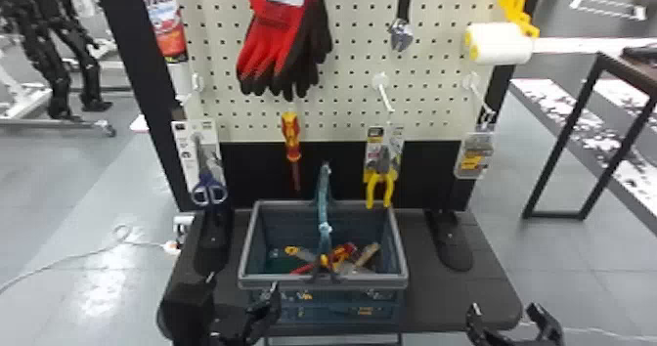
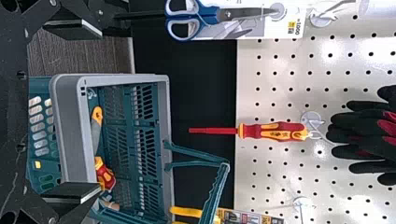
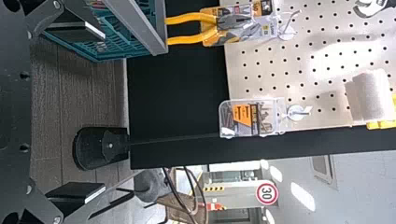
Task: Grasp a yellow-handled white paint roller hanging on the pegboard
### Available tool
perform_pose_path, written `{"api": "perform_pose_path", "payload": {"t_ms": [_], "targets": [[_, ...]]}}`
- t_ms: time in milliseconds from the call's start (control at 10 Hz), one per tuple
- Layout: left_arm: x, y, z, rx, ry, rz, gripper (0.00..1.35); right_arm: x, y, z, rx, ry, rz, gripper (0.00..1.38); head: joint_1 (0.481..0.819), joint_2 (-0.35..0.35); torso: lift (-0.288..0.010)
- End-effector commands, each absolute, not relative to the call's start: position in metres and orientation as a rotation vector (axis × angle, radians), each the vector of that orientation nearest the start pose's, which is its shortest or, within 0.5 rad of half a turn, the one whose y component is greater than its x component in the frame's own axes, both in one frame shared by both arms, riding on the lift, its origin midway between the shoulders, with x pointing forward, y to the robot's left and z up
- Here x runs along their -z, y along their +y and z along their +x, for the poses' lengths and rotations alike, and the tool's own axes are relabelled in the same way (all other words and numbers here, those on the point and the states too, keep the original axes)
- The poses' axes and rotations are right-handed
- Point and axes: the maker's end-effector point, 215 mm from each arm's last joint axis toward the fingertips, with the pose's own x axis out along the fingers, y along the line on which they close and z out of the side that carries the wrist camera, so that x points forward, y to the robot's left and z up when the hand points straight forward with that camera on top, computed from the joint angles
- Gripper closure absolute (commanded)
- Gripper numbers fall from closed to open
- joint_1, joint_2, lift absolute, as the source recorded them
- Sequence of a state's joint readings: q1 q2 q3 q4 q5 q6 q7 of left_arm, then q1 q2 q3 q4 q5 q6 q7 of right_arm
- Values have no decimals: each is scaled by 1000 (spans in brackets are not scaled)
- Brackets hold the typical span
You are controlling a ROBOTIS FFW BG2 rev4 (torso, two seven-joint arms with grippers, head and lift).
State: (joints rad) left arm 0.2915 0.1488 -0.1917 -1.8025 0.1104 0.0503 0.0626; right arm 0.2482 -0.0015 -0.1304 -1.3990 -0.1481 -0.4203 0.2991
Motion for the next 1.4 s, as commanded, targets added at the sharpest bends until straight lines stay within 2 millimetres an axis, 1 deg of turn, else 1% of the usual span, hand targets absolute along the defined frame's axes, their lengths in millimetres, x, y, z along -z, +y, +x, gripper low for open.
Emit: {"api": "perform_pose_path", "payload": {"t_ms": [0, 600, 800, 1000, 1200, 1300], "targets": [[400, 161, 492, 156, 137, -6, 153, 432, -258, 479, -110, -28, 109, 162, 549, 0, -100], [399, 161, 493, 157, 137, -4, 153, 432, -257, 481, -111, -15, 112, 162, 549, 0, -100], [399, 161, 493, 157, 137, -6, 153, 428, -254, 486, -123, 6, 103, 157, 549, 0, -100], [399, 163, 493, 154, 135, -6, 153, 412, -256, 498, -122, 2, 114, 156, 549, 0, -100], [399, 164, 493, 153, 135, -5, 153, 382, -253, 515, -135, -20, 104, 156, 549, 0, -100], [398, 164, 494, 153, 135, -5, 153, 371, -256, 523, -131, -34, 122, 156, 549, 0, -100]]}}
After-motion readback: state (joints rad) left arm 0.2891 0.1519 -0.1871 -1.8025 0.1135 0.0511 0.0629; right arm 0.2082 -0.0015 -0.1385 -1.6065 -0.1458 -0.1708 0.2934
